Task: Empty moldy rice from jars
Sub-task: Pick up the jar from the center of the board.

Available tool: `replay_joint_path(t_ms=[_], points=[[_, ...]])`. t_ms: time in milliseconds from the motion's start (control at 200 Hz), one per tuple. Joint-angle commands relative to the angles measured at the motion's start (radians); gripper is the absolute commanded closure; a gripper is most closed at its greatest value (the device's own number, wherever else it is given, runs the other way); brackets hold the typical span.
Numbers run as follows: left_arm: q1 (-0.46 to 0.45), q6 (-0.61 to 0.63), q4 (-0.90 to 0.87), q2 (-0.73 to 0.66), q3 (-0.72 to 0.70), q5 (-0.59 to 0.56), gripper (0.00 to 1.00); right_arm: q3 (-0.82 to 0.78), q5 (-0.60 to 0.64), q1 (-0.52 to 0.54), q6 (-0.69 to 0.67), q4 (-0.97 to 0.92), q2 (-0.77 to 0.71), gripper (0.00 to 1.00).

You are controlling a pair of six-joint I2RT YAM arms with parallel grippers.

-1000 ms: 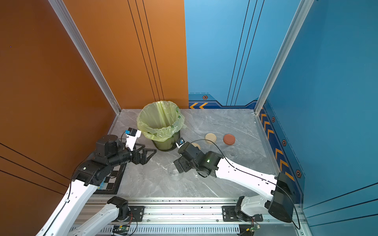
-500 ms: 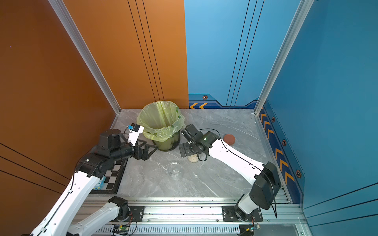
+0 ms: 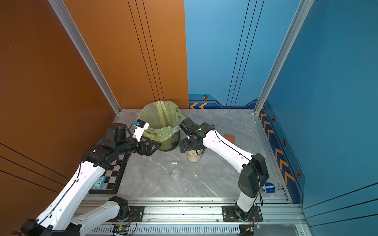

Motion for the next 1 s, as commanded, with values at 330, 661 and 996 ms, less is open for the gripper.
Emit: replay_joint_path(t_ms=[330,661,996], points=[[-0.128,0.016,-0.012,0.059,0.041,-0.048,0.02,0.025,-0.007,-0.023,0.005,-0.070,0.084,0.00],[-0.212,-0.001,-0.012,0.053,0.016,-0.102,0.02,0.034,0.032,-0.025,0.022,-0.070,0.139,0.00],[-0.237,-0.007,-0.011,0.024,-0.007,-0.132,0.02,0.042,0.078,-0.026,0.037,-0.059,0.200,0.00]])
